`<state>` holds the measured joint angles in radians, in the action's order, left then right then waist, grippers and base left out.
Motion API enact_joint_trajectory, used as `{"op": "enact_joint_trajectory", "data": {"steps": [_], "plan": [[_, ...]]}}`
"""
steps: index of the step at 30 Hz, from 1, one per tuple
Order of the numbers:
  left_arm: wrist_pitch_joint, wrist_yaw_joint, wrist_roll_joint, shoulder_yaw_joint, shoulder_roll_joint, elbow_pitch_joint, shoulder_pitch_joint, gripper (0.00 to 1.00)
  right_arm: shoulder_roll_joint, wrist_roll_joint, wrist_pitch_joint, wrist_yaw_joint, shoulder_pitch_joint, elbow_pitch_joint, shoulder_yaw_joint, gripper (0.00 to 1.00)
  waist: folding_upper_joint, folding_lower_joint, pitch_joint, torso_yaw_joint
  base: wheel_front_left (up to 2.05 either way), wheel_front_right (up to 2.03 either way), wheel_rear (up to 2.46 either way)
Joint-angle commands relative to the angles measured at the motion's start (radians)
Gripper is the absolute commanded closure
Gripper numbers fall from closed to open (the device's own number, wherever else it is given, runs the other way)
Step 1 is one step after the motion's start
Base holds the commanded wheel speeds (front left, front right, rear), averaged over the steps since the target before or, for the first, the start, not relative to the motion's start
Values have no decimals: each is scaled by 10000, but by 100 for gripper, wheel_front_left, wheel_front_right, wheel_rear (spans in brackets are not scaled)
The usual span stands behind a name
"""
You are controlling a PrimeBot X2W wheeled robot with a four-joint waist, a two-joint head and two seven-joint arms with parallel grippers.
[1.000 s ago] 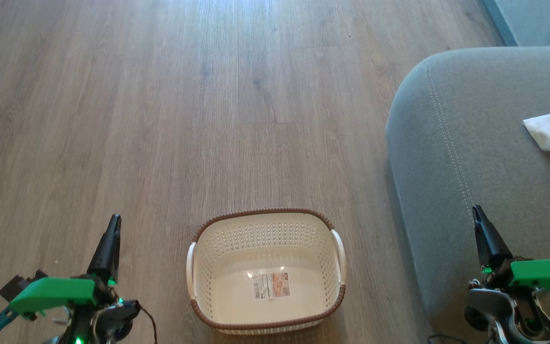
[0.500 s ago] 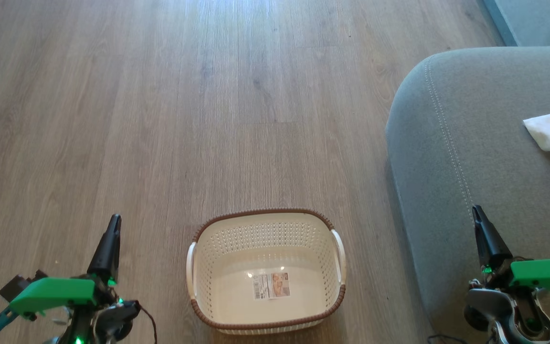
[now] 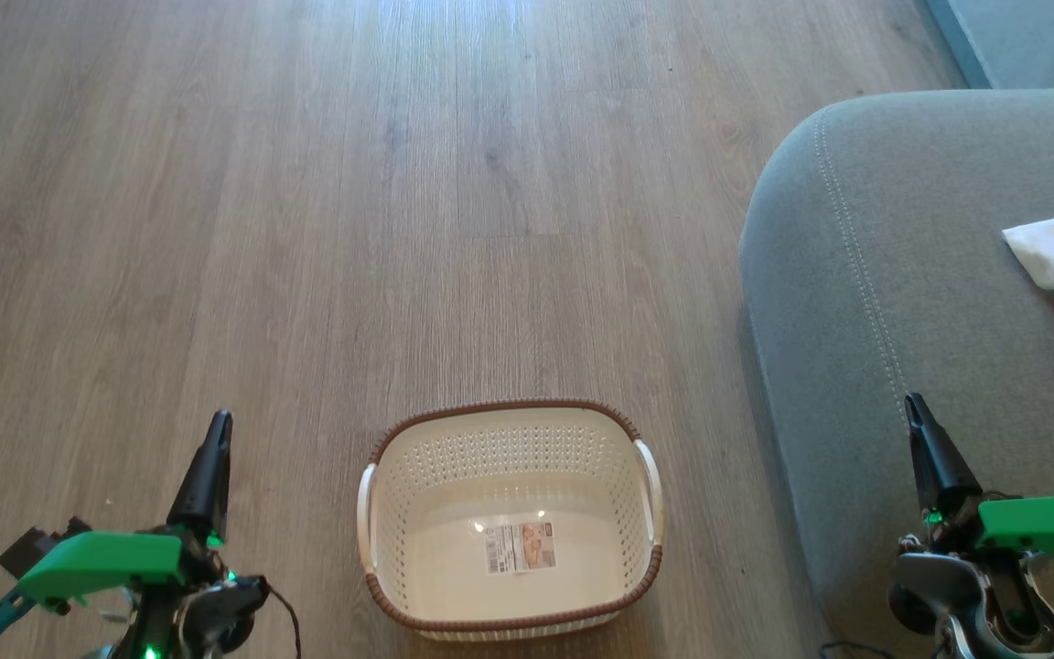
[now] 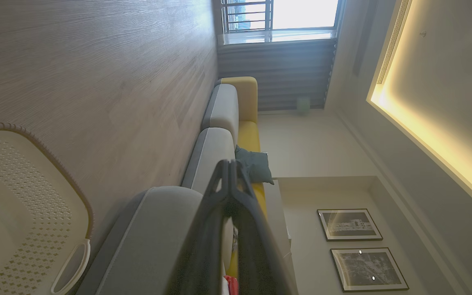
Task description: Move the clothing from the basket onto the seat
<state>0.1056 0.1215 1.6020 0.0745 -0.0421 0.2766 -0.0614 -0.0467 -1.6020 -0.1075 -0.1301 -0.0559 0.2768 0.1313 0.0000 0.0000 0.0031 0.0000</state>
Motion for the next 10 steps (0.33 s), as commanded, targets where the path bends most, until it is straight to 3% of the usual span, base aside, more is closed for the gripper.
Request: {"op": "enact_joint_trajectory", "data": {"steps": [1, 10], "plan": [[76, 92, 67, 392, -81, -312, -467, 100, -35, -63, -61, -6, -520, -320, -170, 100, 0, 0, 0, 1, 0, 0, 0], [76, 92, 67, 392, -81, -313, -467, 100, -35, -63, -60, -6, -520, -320, -171, 100, 0, 0, 0, 1, 0, 0, 0]]}}
